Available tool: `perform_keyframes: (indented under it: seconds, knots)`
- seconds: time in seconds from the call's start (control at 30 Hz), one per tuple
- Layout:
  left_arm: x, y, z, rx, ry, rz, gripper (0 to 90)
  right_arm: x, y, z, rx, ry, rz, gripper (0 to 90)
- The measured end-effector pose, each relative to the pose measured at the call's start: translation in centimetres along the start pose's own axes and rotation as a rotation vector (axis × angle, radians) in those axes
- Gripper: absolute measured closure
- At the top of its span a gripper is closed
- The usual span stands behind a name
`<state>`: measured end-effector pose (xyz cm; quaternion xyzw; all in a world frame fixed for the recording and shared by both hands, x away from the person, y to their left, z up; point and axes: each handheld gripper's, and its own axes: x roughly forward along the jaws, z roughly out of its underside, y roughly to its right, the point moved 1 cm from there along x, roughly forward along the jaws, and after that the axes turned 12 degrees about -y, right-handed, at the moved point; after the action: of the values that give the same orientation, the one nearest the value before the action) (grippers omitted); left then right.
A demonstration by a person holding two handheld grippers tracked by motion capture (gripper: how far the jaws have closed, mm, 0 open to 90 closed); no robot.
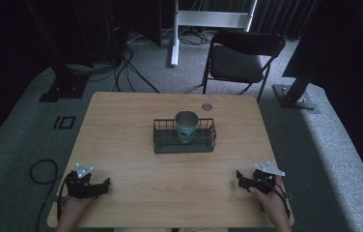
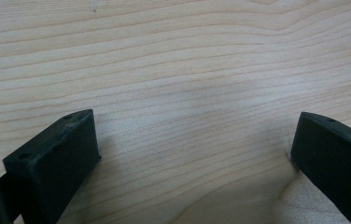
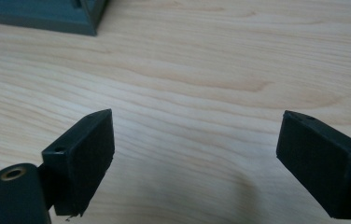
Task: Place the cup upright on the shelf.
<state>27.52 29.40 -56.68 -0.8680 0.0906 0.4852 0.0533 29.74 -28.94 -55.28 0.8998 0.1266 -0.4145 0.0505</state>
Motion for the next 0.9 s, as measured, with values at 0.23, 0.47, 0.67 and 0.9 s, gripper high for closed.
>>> perform_keyframes:
  seconds: [0.23,0.47,0.67,0.9]
  knots:
    - [0.0,0.0,0.0,0.0,0.0,0.0,1.5,0.0,1.0,0.7,0.027,-0.031,0.035,11.1]
    - [0.0,0.0,0.0,0.0,0.0,0.0,1.5,0.3,1.3,1.1,0.042,-0.057,0.046,11.0]
    - [0.0,0.0,0.0,0.0,0.0,0.0,1.5,0.6,1.3,1.2,0.045,-0.069,0.034,11.0]
    - [0.0,0.0,0.0,0.0,0.0,0.0,1.4,0.8,1.2,1.2,0.029,-0.109,0.032,10.9]
